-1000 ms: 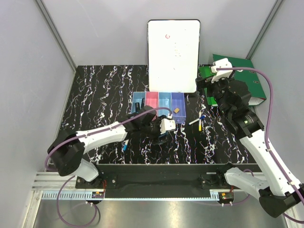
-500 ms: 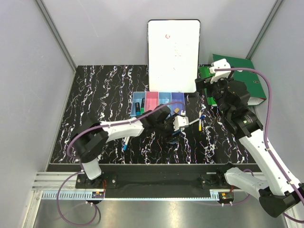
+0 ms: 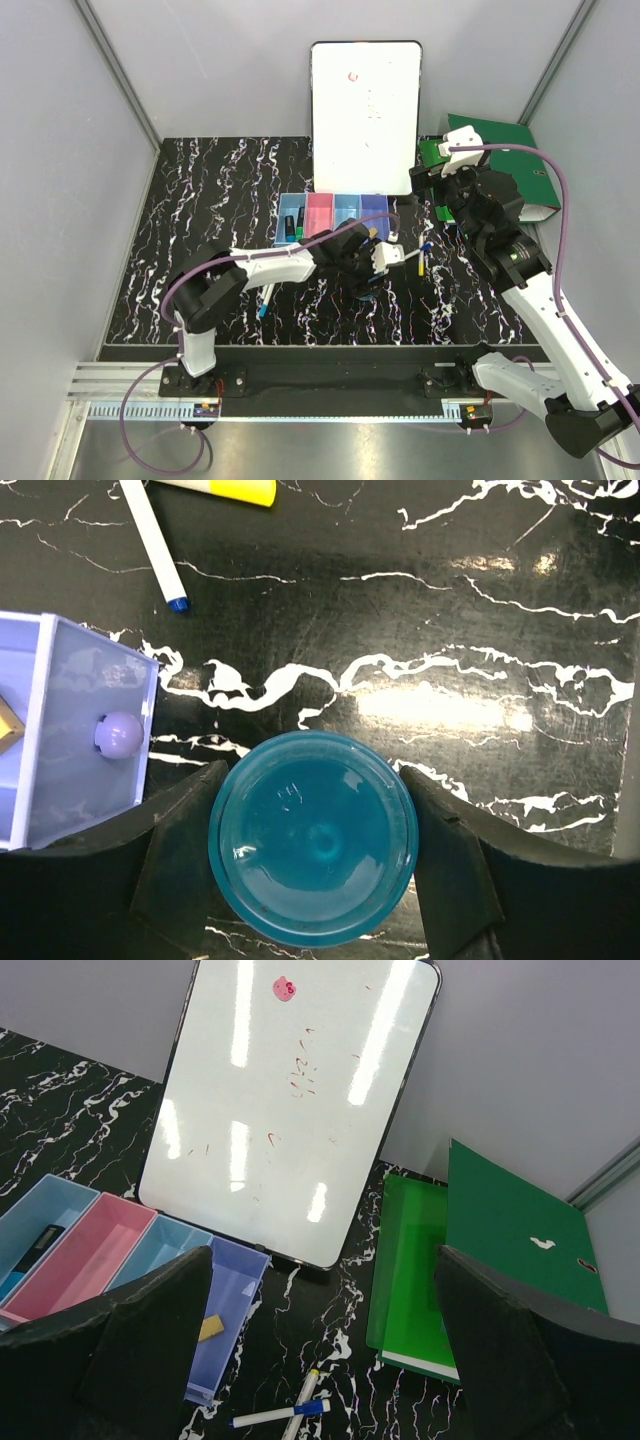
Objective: Sort the stationery into containers
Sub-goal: Place the stationery at the center of the board.
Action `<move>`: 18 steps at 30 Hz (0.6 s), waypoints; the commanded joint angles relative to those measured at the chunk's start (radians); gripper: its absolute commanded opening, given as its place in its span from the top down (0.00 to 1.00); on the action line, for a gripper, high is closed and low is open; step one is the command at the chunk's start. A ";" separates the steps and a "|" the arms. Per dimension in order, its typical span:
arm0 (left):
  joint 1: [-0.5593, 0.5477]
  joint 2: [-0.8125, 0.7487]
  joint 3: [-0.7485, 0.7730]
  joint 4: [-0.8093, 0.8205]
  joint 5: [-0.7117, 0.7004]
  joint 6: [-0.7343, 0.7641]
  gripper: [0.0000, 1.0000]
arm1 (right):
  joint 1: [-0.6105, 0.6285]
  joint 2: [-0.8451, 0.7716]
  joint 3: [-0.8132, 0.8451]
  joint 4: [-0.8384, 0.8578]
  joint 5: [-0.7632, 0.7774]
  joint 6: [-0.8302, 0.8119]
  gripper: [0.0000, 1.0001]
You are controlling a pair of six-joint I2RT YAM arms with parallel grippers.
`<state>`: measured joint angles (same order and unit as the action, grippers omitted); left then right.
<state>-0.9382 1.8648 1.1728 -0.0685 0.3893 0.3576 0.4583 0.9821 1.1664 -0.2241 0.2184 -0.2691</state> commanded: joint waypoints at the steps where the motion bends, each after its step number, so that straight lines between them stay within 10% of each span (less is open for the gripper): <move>1: -0.004 0.017 0.071 0.001 0.002 0.003 0.77 | 0.005 0.003 0.019 0.046 -0.002 -0.004 0.00; 18: 0.016 -0.023 0.129 -0.210 0.123 0.147 0.54 | 0.003 -0.006 0.024 0.046 0.001 -0.015 0.00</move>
<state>-0.9291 1.8847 1.2457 -0.2153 0.4477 0.4412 0.4583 0.9871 1.1664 -0.2222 0.2184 -0.2733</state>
